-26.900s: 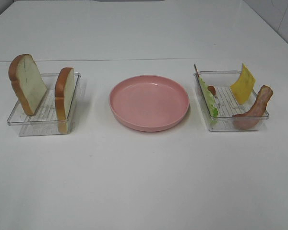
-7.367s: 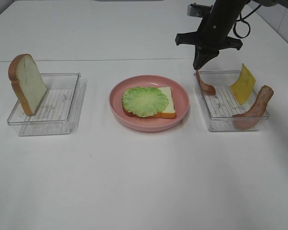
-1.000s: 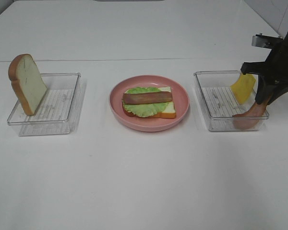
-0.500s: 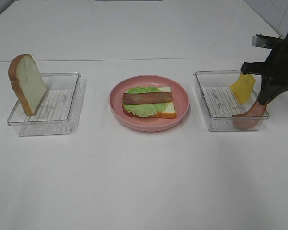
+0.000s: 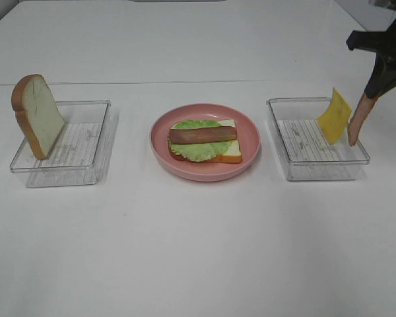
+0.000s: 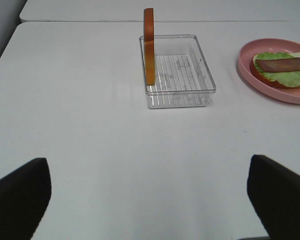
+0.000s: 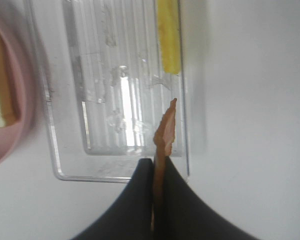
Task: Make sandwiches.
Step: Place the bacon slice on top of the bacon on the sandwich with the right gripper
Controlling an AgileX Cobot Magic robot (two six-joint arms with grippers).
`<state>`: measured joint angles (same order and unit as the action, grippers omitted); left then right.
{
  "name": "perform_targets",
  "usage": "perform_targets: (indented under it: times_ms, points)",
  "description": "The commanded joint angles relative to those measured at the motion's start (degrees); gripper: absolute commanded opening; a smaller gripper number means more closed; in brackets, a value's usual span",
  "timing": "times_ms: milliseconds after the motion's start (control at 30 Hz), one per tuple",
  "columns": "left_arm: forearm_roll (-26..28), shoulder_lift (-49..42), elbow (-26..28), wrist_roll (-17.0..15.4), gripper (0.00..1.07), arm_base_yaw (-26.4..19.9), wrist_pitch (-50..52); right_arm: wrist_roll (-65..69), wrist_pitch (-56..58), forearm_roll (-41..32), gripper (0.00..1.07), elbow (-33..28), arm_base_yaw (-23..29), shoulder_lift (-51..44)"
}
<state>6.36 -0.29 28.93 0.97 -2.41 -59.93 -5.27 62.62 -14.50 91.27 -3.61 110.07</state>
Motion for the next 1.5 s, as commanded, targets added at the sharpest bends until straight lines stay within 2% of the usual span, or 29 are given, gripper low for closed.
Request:
perform_targets:
  times_ms: [33, 67, 200, 233, 267, 333, 367, 433, 700, 800, 867, 1167, 1400, 1500]
  points:
    - [0.29, -1.20, -0.34, -0.29, 1.02, 0.06, 0.74, 0.00, -0.57, -4.64, 0.00, -0.23, 0.29, -3.44]
    - [0.29, -1.20, -0.34, -0.29, 1.02, 0.06, 0.74, -0.52, -1.83, -7.51, 0.00, -0.23, 1.09, -4.41]
    - [0.29, -1.20, -0.34, -0.29, 1.02, 0.06, 0.74, -2.64, -4.47, -11.57, 0.00, -0.23, 3.90, -4.87]
    - [0.29, -1.20, -0.34, -0.29, 1.02, 0.06, 0.74, -3.95, -6.36, -14.84, 0.00, -0.23, 5.90, -4.70]
    - [0.29, -1.20, -0.34, -0.29, 1.02, 0.06, 0.74, -3.95, -6.36, -14.84, 0.00, -0.23, 5.90, -4.70]
    - [0.29, -1.20, -0.34, -0.29, 1.02, 0.06, 0.74, -5.61, -10.03, -18.91, 0.00, -0.23, 9.34, -4.47]
    - [0.29, -1.20, -0.34, -0.29, 1.02, 0.06, 0.74, -5.61, -10.03, -18.91, 0.00, -0.23, 9.34, -4.47]
    - [0.29, -1.20, -0.34, -0.29, 1.02, 0.06, 0.74, -7.16, -13.81, -22.35, 0.00, -0.23, 13.29, -3.95]
    - [0.29, -1.20, -0.34, -0.29, 1.02, 0.06, 0.74, -10.83, -19.65, -28.48, 0.00, -0.23, 20.86, 0.69]
    - [0.29, -1.20, -0.34, -0.29, 1.02, 0.06, 0.74, -11.17, -19.94, -29.28, 0.00, -0.23, 21.43, 1.55]
    - [0.29, -1.20, -0.34, -0.29, 1.02, 0.06, 0.74, -13.35, -20.45, -33.17, 0.00, -0.23, 22.29, 4.70]
    - [0.29, -1.20, -0.34, -0.29, 1.02, 0.06, 0.74, -18.45, -20.45, -40.79, 0.00, 0.40, 24.12, 9.80]
    - [0.29, -1.20, -0.34, -0.29, 1.02, 0.06, 0.74, -19.48, -20.63, -39.94, 0.00, 1.78, 25.27, 11.57]
    - [0.29, -1.20, -0.34, -0.29, 1.02, 0.06, 0.74, -19.48, -21.37, -36.21, 0.00, 1.78, 25.27, 12.26]
